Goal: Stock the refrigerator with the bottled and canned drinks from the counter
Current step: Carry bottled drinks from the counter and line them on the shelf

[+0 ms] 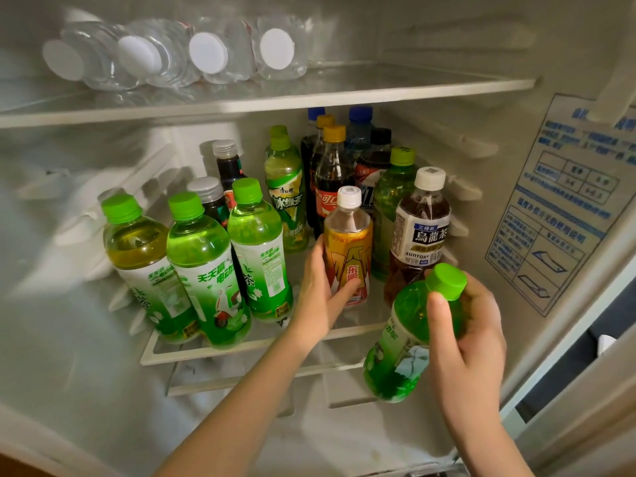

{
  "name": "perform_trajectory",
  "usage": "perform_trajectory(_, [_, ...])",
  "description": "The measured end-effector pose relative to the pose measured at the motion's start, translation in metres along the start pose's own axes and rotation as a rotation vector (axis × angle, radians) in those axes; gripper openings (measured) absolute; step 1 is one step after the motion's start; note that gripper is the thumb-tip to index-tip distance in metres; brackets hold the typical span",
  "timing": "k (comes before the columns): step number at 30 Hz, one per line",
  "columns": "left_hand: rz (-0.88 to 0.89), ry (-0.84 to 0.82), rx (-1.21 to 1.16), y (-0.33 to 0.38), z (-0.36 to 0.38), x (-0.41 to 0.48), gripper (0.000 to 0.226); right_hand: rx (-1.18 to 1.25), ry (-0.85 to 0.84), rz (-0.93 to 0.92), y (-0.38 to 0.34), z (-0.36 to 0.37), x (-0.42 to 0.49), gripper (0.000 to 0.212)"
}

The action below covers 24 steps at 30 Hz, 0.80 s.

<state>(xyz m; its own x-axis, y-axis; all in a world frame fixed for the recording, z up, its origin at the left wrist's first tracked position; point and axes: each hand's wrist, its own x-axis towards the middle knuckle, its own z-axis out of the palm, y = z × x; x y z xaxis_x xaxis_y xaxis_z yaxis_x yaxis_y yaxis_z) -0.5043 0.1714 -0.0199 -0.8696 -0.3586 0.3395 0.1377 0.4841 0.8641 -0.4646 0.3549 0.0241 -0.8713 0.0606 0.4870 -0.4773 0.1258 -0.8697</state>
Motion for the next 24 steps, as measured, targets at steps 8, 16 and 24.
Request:
perform_trajectory(8, [-0.033, -0.022, -0.040, -0.003, 0.003, 0.006, 0.092, 0.024, -0.025, -0.042, -0.002, 0.011, -0.001, 0.030])
perform_trajectory(16, [0.218, 0.258, -0.380, 0.036, -0.032, -0.064, 0.052, 0.057, -0.070, -0.101, -0.009, 0.014, 0.002, 0.024])
perform_trajectory(24, [0.449, 0.780, 0.054, 0.038, -0.096, -0.075, 0.026, 0.128, -0.140, -0.170, -0.026, 0.035, 0.014, 0.026])
